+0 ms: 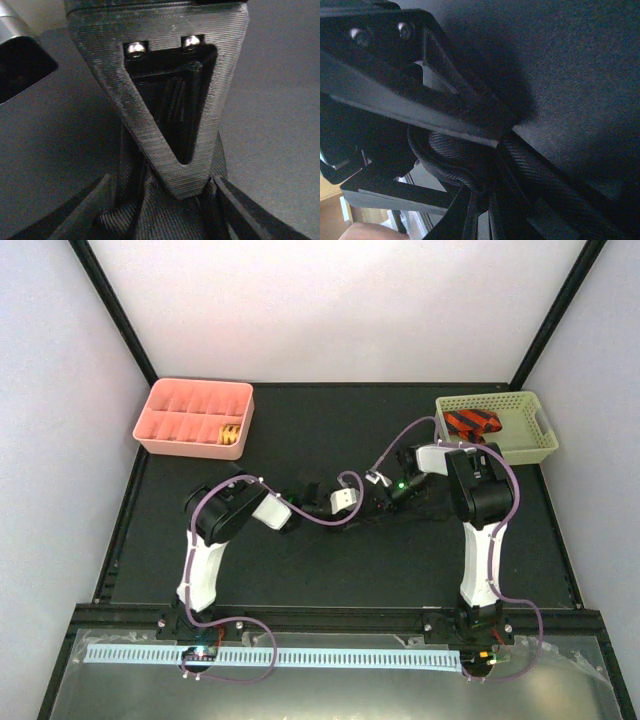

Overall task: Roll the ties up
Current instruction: Roll the tie at the center of the board.

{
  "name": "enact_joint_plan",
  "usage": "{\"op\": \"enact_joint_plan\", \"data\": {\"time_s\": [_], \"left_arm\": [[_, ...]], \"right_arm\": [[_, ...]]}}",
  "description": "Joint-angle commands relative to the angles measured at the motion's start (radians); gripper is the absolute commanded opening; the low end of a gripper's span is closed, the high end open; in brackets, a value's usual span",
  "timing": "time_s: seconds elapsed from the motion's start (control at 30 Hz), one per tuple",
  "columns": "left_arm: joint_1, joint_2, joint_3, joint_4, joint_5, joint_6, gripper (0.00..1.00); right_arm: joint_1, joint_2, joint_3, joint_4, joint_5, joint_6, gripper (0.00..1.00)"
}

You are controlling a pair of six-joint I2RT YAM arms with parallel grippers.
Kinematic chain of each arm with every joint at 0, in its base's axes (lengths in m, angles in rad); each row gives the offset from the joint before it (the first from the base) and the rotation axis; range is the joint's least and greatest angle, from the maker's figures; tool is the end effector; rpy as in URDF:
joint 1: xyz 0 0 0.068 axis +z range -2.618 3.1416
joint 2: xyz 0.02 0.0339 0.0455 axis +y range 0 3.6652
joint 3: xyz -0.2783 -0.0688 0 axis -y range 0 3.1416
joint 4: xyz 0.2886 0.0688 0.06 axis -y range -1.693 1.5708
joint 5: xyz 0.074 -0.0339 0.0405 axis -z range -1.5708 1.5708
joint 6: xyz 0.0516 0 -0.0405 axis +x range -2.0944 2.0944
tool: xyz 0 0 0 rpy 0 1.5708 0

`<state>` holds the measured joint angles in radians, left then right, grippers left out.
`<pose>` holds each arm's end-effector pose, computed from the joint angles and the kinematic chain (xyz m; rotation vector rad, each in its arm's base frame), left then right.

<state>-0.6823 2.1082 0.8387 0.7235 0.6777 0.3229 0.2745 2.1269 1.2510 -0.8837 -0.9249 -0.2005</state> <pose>0.2924 -0.2792 0.0355 1.3610 1.6214 -0.9288 0.3527 0.1421 0.0634 0.4986 -2.5880 -1.3023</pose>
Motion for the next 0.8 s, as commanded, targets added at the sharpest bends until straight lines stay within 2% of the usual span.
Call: {"op": "enact_joint_plan", "data": {"time_s": [0.0, 0.2, 0.33, 0.47, 0.6, 0.77], "left_arm": [[-0.01, -0.015, 0.03, -0.249, -0.059, -0.001, 0.5], [-0.01, -0.047, 0.028, -0.395, -0.12, -0.035, 0.4], [-0.01, -0.061, 0.018, -0.43, -0.15, -0.044, 0.36], [-0.01, -0.062, 0.027, -0.451, -0.159, -0.046, 0.34], [-0.01, -0.059, 0.03, -0.458, -0.158, -0.047, 0.33], [-0.01, -0.06, 0.032, -0.463, -0.164, -0.05, 0.33]], "right_arm": [[0.005, 0.033, -0.01, 0.005, 0.156, -0.007, 0.06], [-0.005, -0.055, -0.003, 0.008, 0.11, -0.022, 0.31], [-0.032, -0.114, 0.013, -0.034, 0.087, -0.052, 0.44], [-0.111, -0.185, 0.001, -0.097, 0.082, -0.083, 0.45], [-0.214, -0.249, -0.017, -0.155, 0.188, -0.13, 0.43], [-0.235, -0.293, -0.057, -0.201, 0.29, -0.182, 0.36]]}}
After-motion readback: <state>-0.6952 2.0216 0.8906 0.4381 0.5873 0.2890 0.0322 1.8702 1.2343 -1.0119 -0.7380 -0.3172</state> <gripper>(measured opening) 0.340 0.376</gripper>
